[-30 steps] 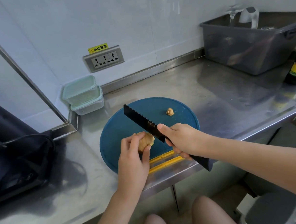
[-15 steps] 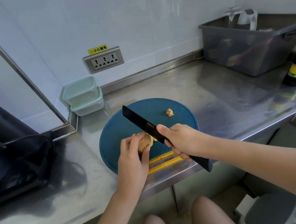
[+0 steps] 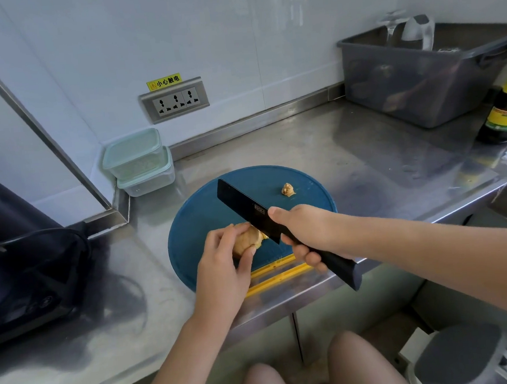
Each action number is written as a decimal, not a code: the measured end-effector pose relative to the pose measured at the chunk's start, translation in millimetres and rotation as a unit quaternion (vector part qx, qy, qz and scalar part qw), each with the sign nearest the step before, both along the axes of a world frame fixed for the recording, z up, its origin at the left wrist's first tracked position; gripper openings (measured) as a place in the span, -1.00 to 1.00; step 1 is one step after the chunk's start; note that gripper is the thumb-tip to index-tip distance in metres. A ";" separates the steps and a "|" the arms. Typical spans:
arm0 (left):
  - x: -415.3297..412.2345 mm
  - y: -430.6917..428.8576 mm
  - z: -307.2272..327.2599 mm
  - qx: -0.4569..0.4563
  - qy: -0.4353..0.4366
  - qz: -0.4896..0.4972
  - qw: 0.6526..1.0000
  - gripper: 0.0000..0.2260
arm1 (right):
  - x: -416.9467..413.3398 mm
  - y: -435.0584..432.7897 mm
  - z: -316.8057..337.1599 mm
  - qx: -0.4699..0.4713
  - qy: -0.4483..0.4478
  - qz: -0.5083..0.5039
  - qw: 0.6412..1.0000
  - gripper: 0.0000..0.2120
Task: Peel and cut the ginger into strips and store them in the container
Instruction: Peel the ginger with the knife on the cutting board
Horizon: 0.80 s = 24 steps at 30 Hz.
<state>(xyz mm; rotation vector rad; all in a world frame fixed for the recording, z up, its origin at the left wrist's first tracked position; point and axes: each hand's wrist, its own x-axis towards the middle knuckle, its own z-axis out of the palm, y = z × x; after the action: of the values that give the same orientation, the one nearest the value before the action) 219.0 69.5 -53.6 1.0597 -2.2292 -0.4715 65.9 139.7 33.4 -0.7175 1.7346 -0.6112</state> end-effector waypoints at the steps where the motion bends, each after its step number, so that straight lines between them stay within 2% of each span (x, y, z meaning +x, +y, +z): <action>1: 0.1 -2.1 2.0 0.006 -0.004 -0.003 1.000 -0.64 | -0.9 -1.4 1.8 0.010 -0.015 -0.007 1.000 -0.53; 11: 1.1 -9.5 0.6 0.021 0.002 -0.014 1.000 -0.58 | 2.7 -11.5 7.3 0.048 -0.060 -0.036 0.996 -0.51; 15: 1.6 -11.4 -0.3 0.019 0.001 -0.022 1.000 -0.57 | 6.1 -17.1 10.4 0.061 -0.029 -0.044 0.997 -0.49; 24: 3.2 -14.2 -3.6 0.024 0.009 -0.025 0.999 -0.57 | 8.4 -21.5 10.0 0.071 -0.066 -0.061 0.993 -0.48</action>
<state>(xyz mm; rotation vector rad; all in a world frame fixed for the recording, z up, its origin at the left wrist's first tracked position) 222.2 55.3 -57.3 1.0224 -2.2424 -0.5564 74.3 118.2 43.4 -0.4642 1.6891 -0.5979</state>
